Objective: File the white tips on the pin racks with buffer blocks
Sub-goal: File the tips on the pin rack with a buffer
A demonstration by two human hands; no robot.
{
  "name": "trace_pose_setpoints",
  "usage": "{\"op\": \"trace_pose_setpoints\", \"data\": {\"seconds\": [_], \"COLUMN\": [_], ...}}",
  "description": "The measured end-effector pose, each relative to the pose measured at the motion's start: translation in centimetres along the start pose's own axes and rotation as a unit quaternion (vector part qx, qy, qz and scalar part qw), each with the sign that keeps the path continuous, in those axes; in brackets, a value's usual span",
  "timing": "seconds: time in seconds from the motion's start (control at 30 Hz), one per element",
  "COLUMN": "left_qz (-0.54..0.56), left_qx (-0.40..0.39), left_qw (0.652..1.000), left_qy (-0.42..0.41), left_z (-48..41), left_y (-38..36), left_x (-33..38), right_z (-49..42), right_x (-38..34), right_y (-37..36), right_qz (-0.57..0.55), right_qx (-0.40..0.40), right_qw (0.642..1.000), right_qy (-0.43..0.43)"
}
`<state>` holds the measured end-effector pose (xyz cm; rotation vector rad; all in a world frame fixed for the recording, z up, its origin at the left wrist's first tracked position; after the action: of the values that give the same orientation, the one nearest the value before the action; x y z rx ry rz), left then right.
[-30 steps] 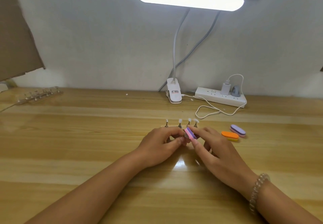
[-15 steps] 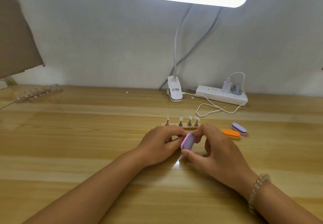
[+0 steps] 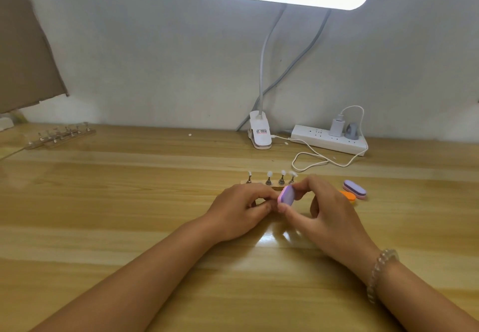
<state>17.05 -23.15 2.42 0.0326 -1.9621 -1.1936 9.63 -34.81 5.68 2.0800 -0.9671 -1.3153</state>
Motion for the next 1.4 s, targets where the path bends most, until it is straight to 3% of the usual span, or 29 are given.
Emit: {"op": "trace_pose_setpoints", "data": {"seconds": [0.1,0.2,0.33,0.5,0.67,0.83,0.97,1.1,1.23,1.4], "left_qz": [0.0,0.002,0.004,0.003,0.003,0.015,0.008,0.009,0.009,0.001], "left_qx": [-0.005,0.004,-0.006,-0.004,-0.004,-0.012,-0.004,-0.002,-0.008,-0.01], "left_qw": [1.0,1.0,1.0,1.0,1.0,1.0,1.0,1.0,1.0,1.0], "left_qy": [0.006,0.002,0.01,0.013,0.013,0.012,0.015,0.016,0.017,0.015], "left_z": [0.0,-0.1,0.0,-0.2,-0.1,-0.2,-0.2,-0.2,-0.1,-0.2], "left_y": [-0.1,-0.1,-0.1,-0.1,0.0,-0.2,-0.1,-0.1,-0.1,-0.1], "left_x": [-0.1,-0.1,-0.2,-0.3,-0.4,-0.3,-0.4,-0.6,-0.6,-0.4], "right_z": [0.2,-0.3,0.2,-0.2,0.2,0.0,0.1,-0.4,0.3,-0.5], "right_x": [-0.6,0.9,-0.7,0.6,-0.7,2.6,0.1,1.1,-0.9,1.1], "right_y": [-0.7,0.4,-0.5,0.5,-0.9,1.9,-0.5,0.4,-0.8,0.3], "right_qz": [0.008,-0.041,0.031,-0.012,0.042,-0.071,-0.005,-0.009,0.055,0.0], "right_qx": [-0.028,0.011,-0.012,0.017,-0.027,0.072,-0.008,0.017,-0.018,0.015], "right_qw": [1.0,0.999,0.999,0.999,0.999,0.992,1.0,0.999,0.998,0.999], "right_qy": [0.012,-0.03,0.018,-0.024,0.013,-0.074,-0.01,-0.037,0.028,-0.035]}}
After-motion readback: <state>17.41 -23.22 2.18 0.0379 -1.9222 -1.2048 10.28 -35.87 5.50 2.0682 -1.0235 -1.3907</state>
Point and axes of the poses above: each hand's wrist, its own z-axis away from the middle knuckle, its own y-axis out of the back of the hand, x = y × z, the point moved 10 cm from there along -z, towards the middle knuckle, and after that the axes turned 8 degrees about -x, right-handed, at the moved point
